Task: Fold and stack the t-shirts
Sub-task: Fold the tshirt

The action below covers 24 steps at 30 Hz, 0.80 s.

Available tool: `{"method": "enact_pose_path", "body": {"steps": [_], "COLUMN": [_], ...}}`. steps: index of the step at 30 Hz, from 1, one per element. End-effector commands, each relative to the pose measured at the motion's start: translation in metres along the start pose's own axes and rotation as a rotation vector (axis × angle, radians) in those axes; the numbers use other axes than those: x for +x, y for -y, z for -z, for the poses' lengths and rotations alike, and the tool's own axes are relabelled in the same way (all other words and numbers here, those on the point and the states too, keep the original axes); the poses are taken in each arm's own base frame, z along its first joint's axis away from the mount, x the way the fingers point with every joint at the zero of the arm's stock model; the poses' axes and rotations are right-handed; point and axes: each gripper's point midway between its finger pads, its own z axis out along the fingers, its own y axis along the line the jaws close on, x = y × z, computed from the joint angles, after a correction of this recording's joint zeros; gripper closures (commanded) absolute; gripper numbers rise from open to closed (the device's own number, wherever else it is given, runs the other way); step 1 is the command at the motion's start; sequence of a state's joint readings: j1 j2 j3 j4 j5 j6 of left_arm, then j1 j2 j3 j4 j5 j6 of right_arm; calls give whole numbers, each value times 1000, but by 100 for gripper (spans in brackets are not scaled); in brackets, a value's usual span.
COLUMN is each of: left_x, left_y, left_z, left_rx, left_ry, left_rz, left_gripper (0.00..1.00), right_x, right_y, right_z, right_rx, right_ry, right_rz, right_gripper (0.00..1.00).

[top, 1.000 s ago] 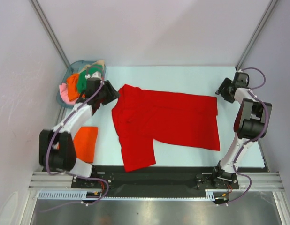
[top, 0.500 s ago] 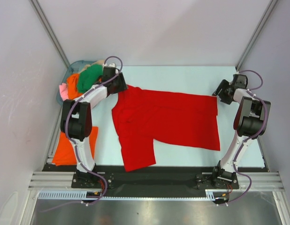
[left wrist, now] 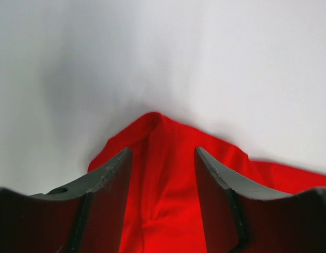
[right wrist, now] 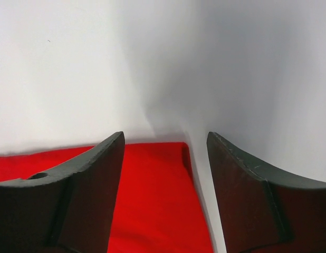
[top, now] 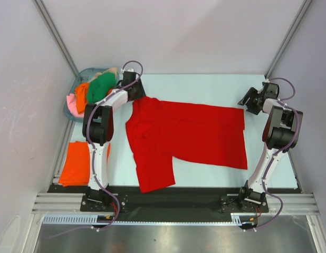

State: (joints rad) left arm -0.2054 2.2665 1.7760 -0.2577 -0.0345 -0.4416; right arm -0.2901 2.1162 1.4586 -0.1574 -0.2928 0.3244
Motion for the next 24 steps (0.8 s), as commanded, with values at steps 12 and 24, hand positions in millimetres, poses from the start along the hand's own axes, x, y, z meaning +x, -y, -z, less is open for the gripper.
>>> {"method": "enact_pose_path", "body": {"steps": [12, 24], "left_x": [-17, -43], "left_y": [-14, -27], "left_z": [-28, -17], "left_rx": [-10, -72], "left_ry": [-3, 49], "left_rz": [96, 130], "left_gripper": [89, 74], "right_x": [15, -27], "right_y": [9, 25], "right_z": [-17, -21], "right_rx": [96, 161], "right_ry": [-37, 71], "right_rz": [-7, -32], "right_gripper": [61, 77]}}
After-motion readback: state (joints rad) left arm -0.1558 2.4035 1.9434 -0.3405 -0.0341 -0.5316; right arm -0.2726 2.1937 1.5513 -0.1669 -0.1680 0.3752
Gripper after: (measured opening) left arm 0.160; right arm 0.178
